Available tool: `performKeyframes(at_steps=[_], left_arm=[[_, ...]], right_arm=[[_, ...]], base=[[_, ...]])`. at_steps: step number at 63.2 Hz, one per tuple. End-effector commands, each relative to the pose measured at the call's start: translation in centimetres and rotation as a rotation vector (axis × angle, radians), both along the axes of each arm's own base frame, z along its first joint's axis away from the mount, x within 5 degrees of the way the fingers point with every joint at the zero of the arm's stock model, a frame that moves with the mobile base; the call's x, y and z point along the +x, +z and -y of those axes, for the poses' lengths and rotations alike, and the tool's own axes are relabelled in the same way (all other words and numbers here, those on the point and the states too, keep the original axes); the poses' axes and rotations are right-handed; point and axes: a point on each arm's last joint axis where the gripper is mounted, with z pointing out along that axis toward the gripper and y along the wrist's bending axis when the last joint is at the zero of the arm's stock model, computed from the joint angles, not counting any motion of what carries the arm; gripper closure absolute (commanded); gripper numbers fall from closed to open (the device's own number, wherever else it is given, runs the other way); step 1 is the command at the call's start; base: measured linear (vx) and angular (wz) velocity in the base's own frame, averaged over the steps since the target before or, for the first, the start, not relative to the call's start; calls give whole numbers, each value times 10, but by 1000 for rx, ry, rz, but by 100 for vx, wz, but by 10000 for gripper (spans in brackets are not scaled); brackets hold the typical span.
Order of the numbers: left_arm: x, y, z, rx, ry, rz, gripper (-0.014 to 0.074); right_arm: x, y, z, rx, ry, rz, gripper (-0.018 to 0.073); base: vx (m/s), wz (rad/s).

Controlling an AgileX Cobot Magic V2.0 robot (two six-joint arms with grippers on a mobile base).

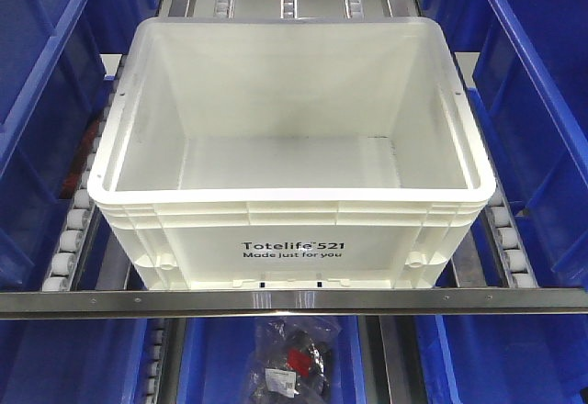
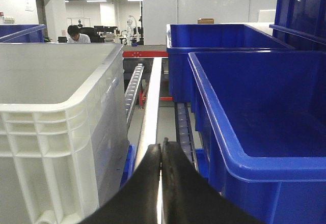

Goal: Move bin from left to right shelf

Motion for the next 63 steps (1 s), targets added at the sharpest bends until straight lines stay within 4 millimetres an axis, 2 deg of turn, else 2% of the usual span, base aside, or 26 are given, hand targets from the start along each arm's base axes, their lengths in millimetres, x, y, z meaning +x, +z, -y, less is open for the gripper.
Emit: performKeyframes(at_steps=[1, 53, 63], left_arm=[[-2, 15, 0, -16, 2, 108, 568], [-3, 17, -1, -16, 3, 129, 568], [-6, 34, -1, -16, 6, 207, 568]], right_arm=[[-1, 4, 0, -7, -2, 72, 568], [-2, 6, 0, -8, 0, 101, 568], [-4, 19, -1, -25, 0, 168, 568]], base=[[0, 0], [0, 0], [0, 0]])
